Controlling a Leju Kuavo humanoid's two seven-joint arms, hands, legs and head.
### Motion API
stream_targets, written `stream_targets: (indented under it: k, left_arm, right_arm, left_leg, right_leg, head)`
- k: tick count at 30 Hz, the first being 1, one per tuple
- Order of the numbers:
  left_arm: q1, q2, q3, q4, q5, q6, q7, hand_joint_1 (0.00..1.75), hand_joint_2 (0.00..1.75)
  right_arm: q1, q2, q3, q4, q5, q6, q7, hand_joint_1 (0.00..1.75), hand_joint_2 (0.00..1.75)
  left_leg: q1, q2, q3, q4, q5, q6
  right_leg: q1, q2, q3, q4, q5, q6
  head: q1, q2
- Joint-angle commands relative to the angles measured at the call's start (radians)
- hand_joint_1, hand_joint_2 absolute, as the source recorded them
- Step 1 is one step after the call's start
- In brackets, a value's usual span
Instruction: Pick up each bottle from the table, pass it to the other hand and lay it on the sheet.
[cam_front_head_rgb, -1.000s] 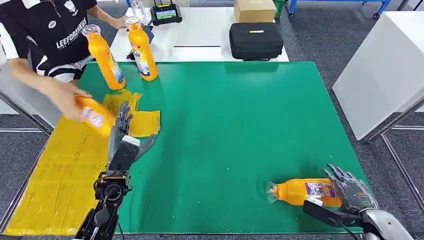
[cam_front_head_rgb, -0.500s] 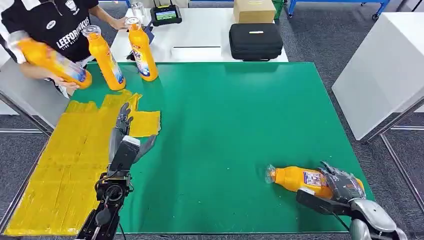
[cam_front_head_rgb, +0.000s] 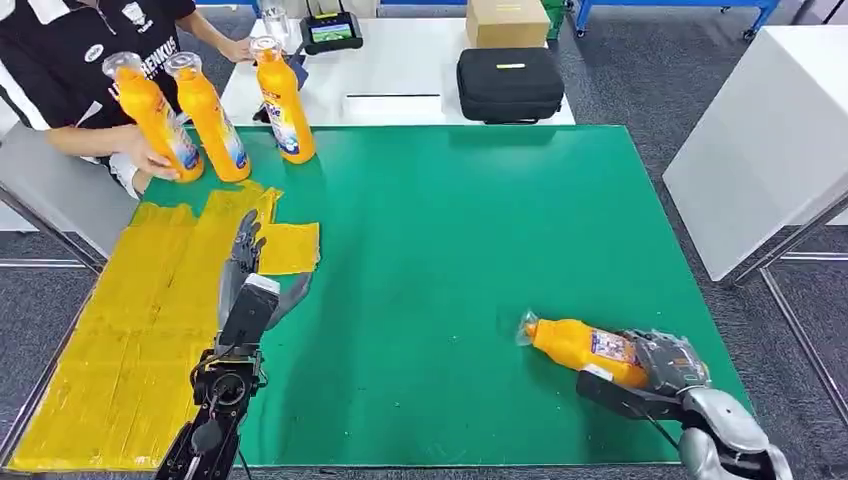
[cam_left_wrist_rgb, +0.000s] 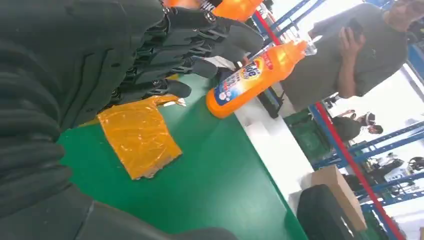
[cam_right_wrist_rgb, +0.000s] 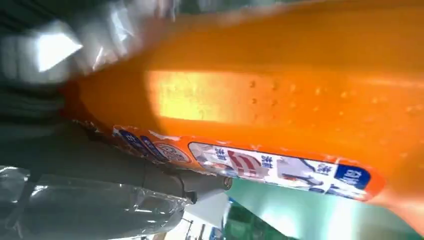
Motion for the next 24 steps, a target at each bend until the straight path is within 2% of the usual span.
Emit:
stream_targets:
  k: [1, 2, 4, 7, 22, 24]
  left_arm:
    - [0.003, -0.009, -0.001, 0.012, -0.002, -0.016, -0.008, 0.00, 1.75]
    - [-0.012, -0.014, -0.015, 0.021, -0.002, -0.021, -0.008, 0.00, 1.75]
    - [-0.027, -0.021, -0.035, 0.029, 0.002, -0.025, -0.005, 0.00, 1.75]
    - [-0.024, -0.015, -0.101, 0.020, 0.065, -0.153, 0.034, 0.00, 1.75]
    - [-0.018, -0.008, -0.112, 0.014, 0.073, -0.151, 0.040, 0.00, 1.75]
    - [-0.019, -0.002, -0.129, 0.010, 0.115, -0.204, 0.030, 0.00, 1.75]
  right_arm:
    - [0.010, 0.216, -0.054, -0.133, -0.249, -0.135, -0.118, 1.75, 1.75]
    - [-0.001, 0.256, -0.066, -0.148, -0.315, -0.143, -0.119, 1.75, 1.75]
    - [-0.006, 0.285, -0.063, -0.150, -0.362, -0.167, -0.120, 1.75, 1.75]
    - [-0.009, 0.361, -0.076, -0.130, -0.544, -0.236, -0.166, 1.75, 1.75]
    - [-0.010, 0.350, -0.067, -0.119, -0.552, -0.252, -0.172, 1.75, 1.75]
    - [-0.013, 0.362, -0.073, -0.113, -0.637, -0.223, -0.192, 1.75, 1.75]
  left_leg:
    - [0.002, 0.001, 0.002, -0.001, -0.002, -0.004]
    - [0.003, 0.002, 0.003, 0.000, -0.003, -0.006]
    - [0.003, 0.004, 0.001, 0.001, -0.003, -0.005]
    - [0.003, 0.000, -0.001, 0.000, -0.001, -0.004]
    - [0.001, 0.000, -0.001, 0.000, -0.001, -0.004]
    - [0.001, -0.001, -0.002, 0.000, -0.001, -0.003]
  right_leg:
    - [0.002, 0.000, 0.002, -0.001, -0.001, -0.001]
    - [0.002, 0.001, 0.003, 0.000, -0.002, -0.001]
    - [0.002, 0.002, 0.000, 0.001, -0.001, -0.001]
    - [0.002, -0.001, -0.001, 0.000, -0.001, -0.001]
    - [0.001, -0.001, -0.001, 0.000, -0.001, -0.001]
    - [0.001, -0.002, -0.001, 0.000, -0.001, 0.000]
  head:
    - [0.000, 0.000]
    - [0.000, 0.000]
    - [0.000, 0.000]
    - [0.000, 0.000]
    - [0.000, 0.000]
    - [0.000, 0.000]
